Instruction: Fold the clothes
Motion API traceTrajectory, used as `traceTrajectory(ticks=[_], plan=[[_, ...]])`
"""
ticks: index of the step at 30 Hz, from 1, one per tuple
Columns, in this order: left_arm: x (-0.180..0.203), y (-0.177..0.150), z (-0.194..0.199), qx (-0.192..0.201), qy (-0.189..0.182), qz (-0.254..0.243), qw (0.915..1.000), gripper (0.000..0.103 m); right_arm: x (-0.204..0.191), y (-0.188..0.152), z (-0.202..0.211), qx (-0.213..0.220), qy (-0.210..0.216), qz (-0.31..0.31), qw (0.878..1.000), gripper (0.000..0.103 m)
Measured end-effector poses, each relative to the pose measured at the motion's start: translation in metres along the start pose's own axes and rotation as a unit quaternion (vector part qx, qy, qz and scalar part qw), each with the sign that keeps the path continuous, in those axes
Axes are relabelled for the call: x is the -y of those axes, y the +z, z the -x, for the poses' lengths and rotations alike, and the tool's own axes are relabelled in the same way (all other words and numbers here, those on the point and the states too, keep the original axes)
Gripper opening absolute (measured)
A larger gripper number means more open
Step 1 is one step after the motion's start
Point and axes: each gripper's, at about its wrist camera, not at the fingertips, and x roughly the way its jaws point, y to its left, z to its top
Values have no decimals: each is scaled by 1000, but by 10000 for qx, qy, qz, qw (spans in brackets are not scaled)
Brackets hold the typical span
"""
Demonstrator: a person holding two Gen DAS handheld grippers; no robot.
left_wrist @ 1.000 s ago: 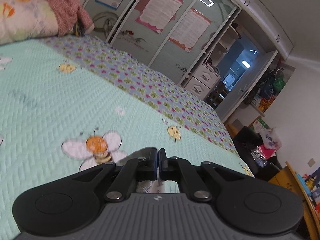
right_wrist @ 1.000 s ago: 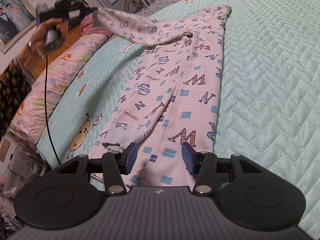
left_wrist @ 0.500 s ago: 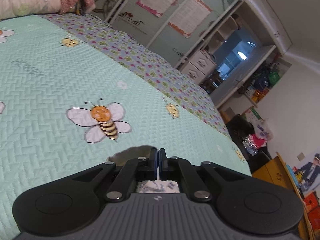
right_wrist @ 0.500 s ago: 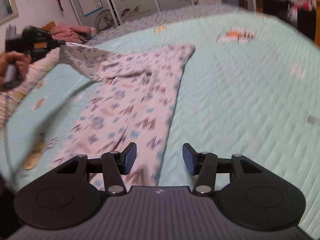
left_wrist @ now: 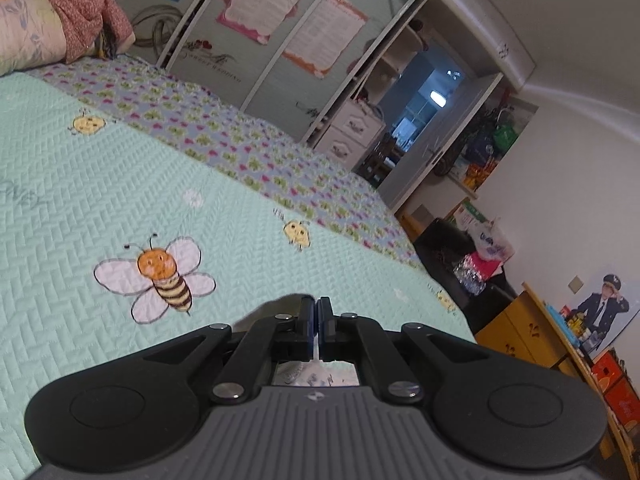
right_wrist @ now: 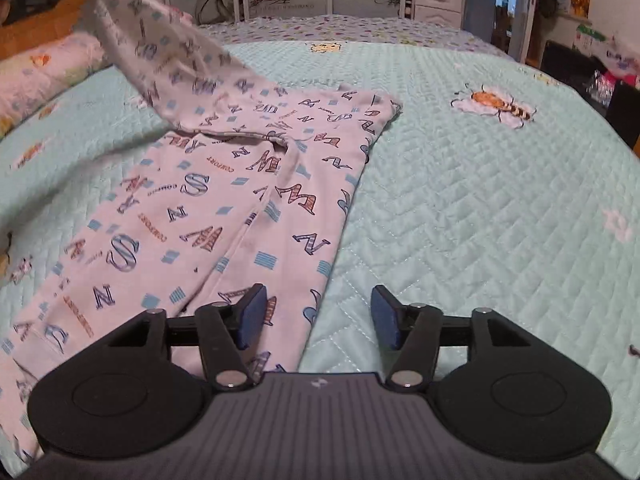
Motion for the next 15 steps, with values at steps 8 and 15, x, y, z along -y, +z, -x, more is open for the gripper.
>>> traceTrajectory(ticks=[8,15], plan=[[0,3,8,-92,-411,332,9986,0,2,-4,-2,21,-63,-9,10000,73],[2,12,13,109,-288,381,9988,0,4,-4,-2,35,-33,-28,10000,75]])
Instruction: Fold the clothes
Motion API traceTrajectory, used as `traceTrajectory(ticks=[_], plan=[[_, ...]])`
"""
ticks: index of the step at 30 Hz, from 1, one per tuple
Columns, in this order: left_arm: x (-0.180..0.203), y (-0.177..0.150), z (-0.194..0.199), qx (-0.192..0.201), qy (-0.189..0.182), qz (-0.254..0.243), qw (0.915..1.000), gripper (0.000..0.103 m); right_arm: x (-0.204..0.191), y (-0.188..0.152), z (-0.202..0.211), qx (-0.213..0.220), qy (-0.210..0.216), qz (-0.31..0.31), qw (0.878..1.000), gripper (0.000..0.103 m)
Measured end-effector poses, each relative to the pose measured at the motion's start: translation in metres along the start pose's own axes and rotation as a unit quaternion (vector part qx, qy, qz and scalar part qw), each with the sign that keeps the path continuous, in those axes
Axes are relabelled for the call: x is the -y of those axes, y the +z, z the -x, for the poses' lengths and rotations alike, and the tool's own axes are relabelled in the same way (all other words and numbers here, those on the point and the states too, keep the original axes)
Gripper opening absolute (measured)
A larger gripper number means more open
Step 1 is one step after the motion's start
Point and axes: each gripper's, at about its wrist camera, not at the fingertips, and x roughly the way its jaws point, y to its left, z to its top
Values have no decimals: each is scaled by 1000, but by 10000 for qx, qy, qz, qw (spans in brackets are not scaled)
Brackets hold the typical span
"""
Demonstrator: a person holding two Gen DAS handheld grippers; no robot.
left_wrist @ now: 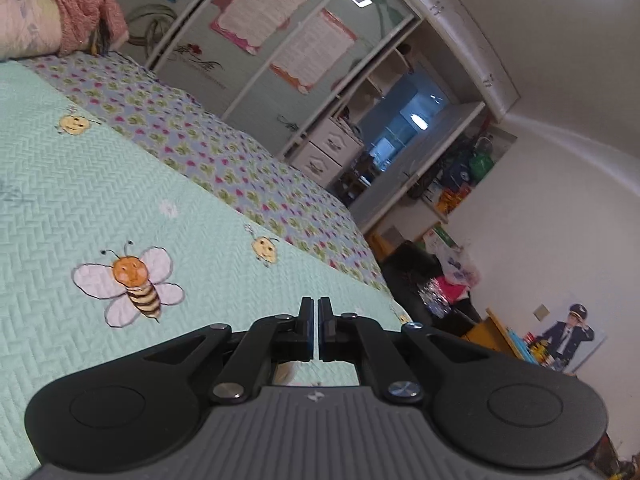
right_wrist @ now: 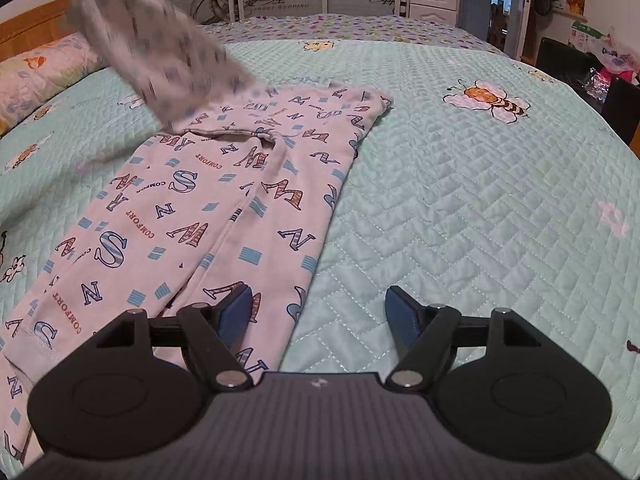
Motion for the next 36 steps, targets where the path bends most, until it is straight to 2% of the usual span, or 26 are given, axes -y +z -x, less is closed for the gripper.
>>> traceTrajectory(ticks=[4,9,11,13,16,19,21,24,26,30,32,33,34,36], plan=[[-4,-3,0,-9,120,0,9999,0,1,1,3,5,-15,-5,10000,75],[-17,-51,-15,-852,79,-269,9960,0,13,-6,13,104,-13,-363,9993,75],[-17,-85,-24,-1390,-45,-385,9895,0,19,-12,16,103,-29,-509,9986,75],[-13,-125,-34,-2019,-264,-427,9781,0,24,-14,20,103,-52,-602,9981,75],[-6,-180,-48,-2567,-628,-317,9639,0,31,-13,25,151,60,-913,9957,75],[3,-216,-62,-2712,-819,105,9590,0,37,-11,31,306,292,-1291,9907,74],[8,-231,-69,-2764,-922,393,9558,0,25,-11,35,439,230,-926,9945,74],[20,-247,-75,-2816,-934,387,9542,0,4,-9,34,583,50,-213,9981,74],[25,-253,-74,-2781,-875,339,9560,2,7,-9,29,419,2,-135,9990,74],[18,-265,-69,-2955,-475,94,9541,3,13,-8,18,90,-95,19,9999,72],[5,-269,-64,-3001,-391,253,9528,3,16,-8,14,-62,-130,70,9999,71],[-2,-270,-60,-2985,-407,410,9527,3,19,-5,16,-75,-84,-19,9999,70],[-7,-269,-56,-2948,-435,525,9531,3,22,-1,19,-32,-2,-173,9998,62],[-11,-267,-45,-2800,-400,510,9578,4,26,13,24,278,243,-448,9983,57]])
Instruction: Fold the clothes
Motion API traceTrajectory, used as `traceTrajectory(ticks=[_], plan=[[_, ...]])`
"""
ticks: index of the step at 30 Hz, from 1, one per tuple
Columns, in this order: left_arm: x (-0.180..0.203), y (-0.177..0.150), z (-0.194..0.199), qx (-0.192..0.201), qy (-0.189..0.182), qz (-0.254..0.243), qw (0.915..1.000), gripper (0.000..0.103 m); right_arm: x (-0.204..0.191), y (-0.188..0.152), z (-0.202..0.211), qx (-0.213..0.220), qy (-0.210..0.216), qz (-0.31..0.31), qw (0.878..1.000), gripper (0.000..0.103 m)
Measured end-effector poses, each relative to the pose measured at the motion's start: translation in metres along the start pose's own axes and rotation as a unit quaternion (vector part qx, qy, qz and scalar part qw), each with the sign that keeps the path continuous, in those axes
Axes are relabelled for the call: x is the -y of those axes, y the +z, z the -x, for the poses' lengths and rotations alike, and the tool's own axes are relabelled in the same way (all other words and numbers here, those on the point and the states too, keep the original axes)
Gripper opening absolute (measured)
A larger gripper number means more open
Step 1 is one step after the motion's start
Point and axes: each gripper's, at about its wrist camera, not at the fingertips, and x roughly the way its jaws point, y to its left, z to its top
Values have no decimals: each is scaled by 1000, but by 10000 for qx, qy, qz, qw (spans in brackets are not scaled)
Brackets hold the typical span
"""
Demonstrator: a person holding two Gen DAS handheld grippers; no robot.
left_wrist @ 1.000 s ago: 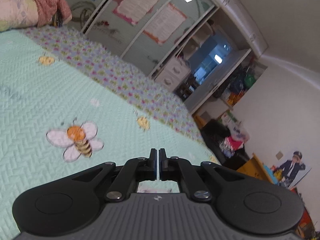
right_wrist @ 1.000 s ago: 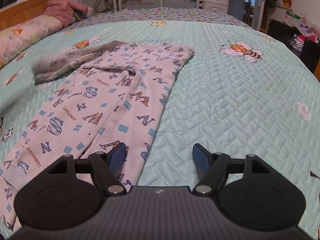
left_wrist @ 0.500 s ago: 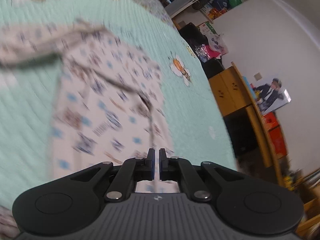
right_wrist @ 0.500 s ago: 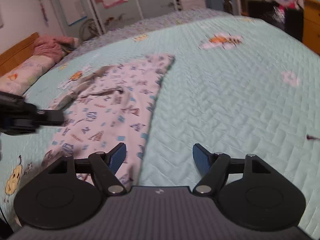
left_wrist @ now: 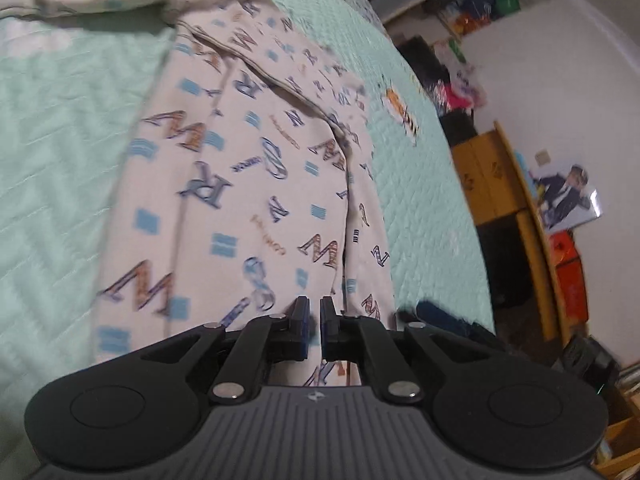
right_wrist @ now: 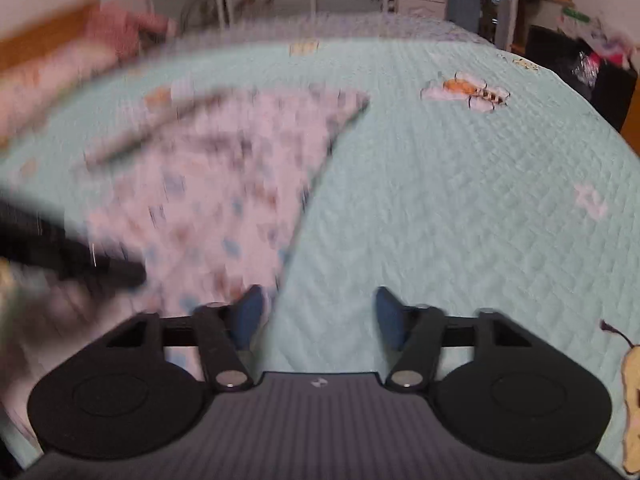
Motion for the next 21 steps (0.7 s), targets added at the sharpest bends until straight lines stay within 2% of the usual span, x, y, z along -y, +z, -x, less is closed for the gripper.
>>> traceTrajectory(ticks=[2,3,4,5,6,7,8,9,12,14,15,17,20,21], plan=[[-4,-3,8,117,113,-31,9999,4,1,19,1,413,312,-236,9984,53],[-6,-4,10,137,114,-9,9998,4,2,29,-6,533,486,-291,9970,41],[-8,-5,11,142,91,27,9999,4,2,38,-13,652,660,-345,9951,24],[-10,-6,12,148,67,63,9998,4,3,47,-23,722,810,-383,9934,21],[-13,-7,13,153,44,99,9998,4,5,51,-39,587,874,-357,9938,21],[-15,-8,14,159,21,135,9998,4,8,52,-61,241,859,-288,9956,18],[-17,-9,15,164,-3,171,9997,4,14,48,-80,-119,733,-205,9970,13],[-20,-10,16,169,-26,207,9996,4,19,42,-84,-145,705,-109,9973,0],[-27,-13,19,186,-96,315,9993,4,26,43,-77,-239,381,-80,9990,3],[-31,-13,19,182,-165,436,9987,4,25,54,-68,-86,297,-220,9993,6],[-32,-13,19,172,-183,483,9985,4,26,61,-66,49,340,-328,9989,6],[-32,-12,21,153,-177,467,9986,4,30,75,-67,350,751,-714,9940,9],[-30,-12,22,130,-153,418,9989,4,29,84,-96,210,1064,-701,9916,10],[-30,-12,23,130,-158,427,9989,4,31,85,-100,178,1038,-751,9916,6]])
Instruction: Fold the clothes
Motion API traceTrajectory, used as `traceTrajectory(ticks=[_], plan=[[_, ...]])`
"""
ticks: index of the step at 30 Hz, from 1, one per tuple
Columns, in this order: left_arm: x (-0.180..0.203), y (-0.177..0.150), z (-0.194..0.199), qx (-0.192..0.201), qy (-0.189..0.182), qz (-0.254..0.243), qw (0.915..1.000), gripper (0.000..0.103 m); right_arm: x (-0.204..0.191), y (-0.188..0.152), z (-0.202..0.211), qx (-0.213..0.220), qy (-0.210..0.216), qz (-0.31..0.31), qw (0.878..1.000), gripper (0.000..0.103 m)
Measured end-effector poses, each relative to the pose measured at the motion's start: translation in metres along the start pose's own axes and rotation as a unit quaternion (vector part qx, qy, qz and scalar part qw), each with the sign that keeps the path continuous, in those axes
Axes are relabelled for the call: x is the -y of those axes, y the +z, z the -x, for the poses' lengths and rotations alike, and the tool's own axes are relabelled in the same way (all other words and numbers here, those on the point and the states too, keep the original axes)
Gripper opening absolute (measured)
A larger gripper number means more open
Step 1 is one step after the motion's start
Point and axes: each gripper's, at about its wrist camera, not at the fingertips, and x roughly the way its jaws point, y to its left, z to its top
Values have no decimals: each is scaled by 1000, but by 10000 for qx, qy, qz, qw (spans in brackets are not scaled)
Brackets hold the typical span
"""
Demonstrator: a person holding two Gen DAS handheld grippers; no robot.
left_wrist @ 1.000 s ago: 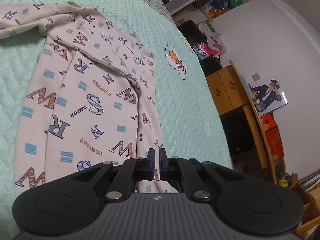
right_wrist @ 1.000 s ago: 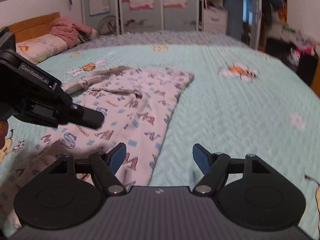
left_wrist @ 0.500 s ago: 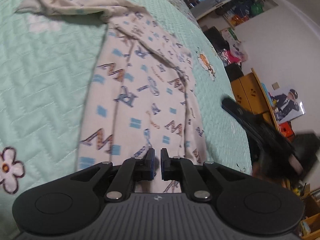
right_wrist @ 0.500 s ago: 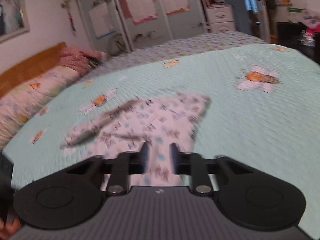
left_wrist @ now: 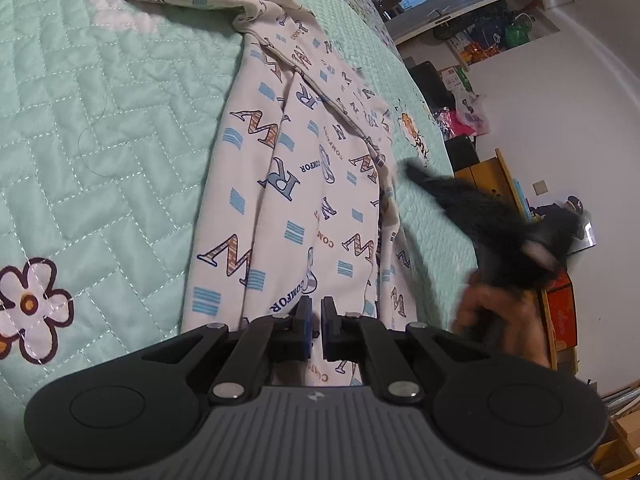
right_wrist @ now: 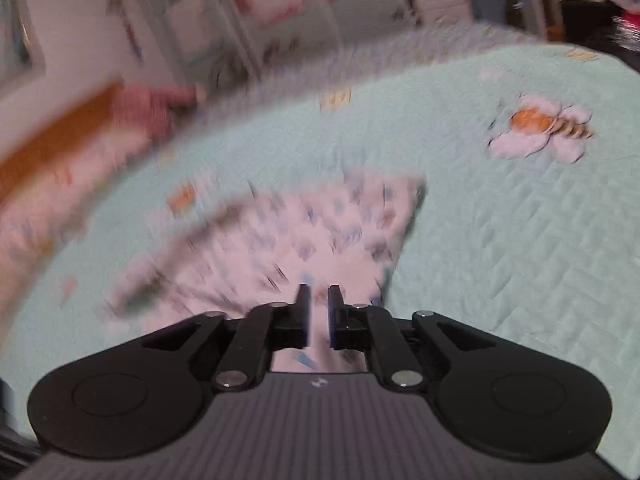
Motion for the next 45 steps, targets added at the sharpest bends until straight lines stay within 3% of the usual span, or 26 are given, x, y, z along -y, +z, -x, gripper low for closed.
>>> traceTrajectory(ticks=[2,4,10,11,12,14,17,18,19,20,23,25,28,30,31,32,34,35,37,43,45], plan=[[-1,-1,0,6,-12,-1,10000,4,5,2,-7,-50,-56,-104,9999,0],[-2,-2,0,10,-26,-15,10000,4,10,5,-15,-99,-113,-207,9997,8],[2,2,2,-11,2,-43,10000,4,24,12,-36,-247,-282,-518,9980,12],[4,4,6,38,1,-94,9999,4,27,13,-40,-272,-310,-570,9975,10],[6,6,9,87,-1,-144,9999,4,29,14,-44,-297,-338,-621,9971,0],[10,15,23,410,-32,-352,9985,6,33,16,-49,-323,-374,-743,9960,0],[11,39,45,1056,238,-588,9924,17,34,8,-38,0,106,-1059,9943,22],[12,49,50,1269,483,-738,9880,23,38,2,-37,110,333,-1245,9916,35],[14,58,52,1448,798,-1033,9808,26,46,-6,-39,211,529,-1534,9865,41],[18,66,53,1606,1129,-1381,9708,31,54,-15,-40,369,696,-1761,9812,40],[26,84,40,1632,1878,-2360,9393,32,66,-33,-40,802,928,-1983,9724,27],[30,89,26,1573,2267,-2954,9147,32,67,-35,-41,850,905,-2020,9715,25],[35,91,9,1514,2803,-3752,8705,33,69,-36,-41,860,953,-2033,9707,25],[33,90,8,1519,2979,-4012,8528,37,72,-37,-40,880,1030,-2105,9682,24],[30,91,12,1567,2968,-3962,8546,38,73,-38,-40,888,1044,-2115,9677,24],[25,96,21,1657,2833,-3741,8674,40,74,-38,-39,890,1042,-2110,9678,24],[9,109,39,1923,2454,-3011,9012,42,74,-39,-38,892,1035,-2094,9682,24],[-1,116,47,2084,2401,-2631,9109,43,75,-40,-39,896,1049,-2106,9678,24],[-17,132,53,2189,2487,-2166,9183,43,76,-40,-37,900,1070,-2129,9670,24],[-53,172,41,1779,2454,-1780,9362,43,78,-41,-38,902,1091,-2170,9658,23],[-57,178,39,1749,2336,-1758,9402,50,78,-41,-38,902,1090,-2179,9657,22]])
